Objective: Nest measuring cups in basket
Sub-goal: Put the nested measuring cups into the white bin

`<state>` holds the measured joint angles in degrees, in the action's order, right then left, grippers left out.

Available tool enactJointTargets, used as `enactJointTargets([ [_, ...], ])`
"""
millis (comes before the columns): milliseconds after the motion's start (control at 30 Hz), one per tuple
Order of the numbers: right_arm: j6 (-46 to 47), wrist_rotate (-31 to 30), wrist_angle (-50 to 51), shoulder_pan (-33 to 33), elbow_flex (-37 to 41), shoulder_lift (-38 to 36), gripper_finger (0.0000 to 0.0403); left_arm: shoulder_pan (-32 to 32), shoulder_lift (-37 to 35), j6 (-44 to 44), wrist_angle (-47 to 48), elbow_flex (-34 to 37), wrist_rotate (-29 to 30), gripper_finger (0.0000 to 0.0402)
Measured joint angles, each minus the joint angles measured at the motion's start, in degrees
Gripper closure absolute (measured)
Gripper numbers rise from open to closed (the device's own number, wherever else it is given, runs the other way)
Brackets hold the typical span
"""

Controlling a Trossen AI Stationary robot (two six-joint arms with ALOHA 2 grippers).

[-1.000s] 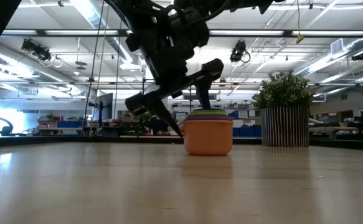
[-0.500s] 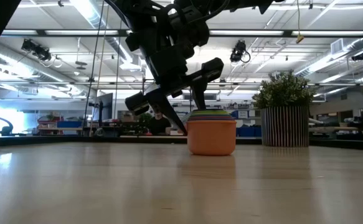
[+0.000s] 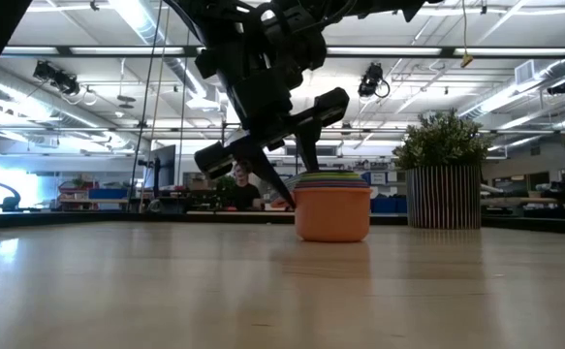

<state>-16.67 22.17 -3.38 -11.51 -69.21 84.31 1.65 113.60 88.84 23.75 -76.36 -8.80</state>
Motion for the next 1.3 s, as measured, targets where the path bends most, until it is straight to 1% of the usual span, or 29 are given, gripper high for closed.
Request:
enactJointTargets([
  [233, 0.0, 0.0, 0.0, 0.0, 0.0, 0.0, 0.0346, -0.2, 0.0, -2.7, -0.1, 0.0, 0.0, 0.0247],
  [700, 0.0, 0.0, 0.0, 0.0, 0.0, 0.0, 0.0346, -0.5, 0.0, -3.1, 0.0, 0.0, 0.0, 0.0247],
  [867, 0.0, 0.0, 0.0, 0.0, 0.0, 0.0, 0.0346, -1.4, 0.0, -11.7, -0.3, 0.0, -1.0, 0.0247],
  [933, 0.0, 0.0, 0.0, 0.0, 0.0, 0.0, 0.0346, -1.8, 0.1, -12.6, -1.2, 0.0, -1.1, 0.0248],
  [1300, 0.0, 0.0, 0.0, 0.0, 0.0, 0.0, 0.0346, -2.8, 0.2, -13.3, -3.2, 0.1, -1.6, 0.0277],
])
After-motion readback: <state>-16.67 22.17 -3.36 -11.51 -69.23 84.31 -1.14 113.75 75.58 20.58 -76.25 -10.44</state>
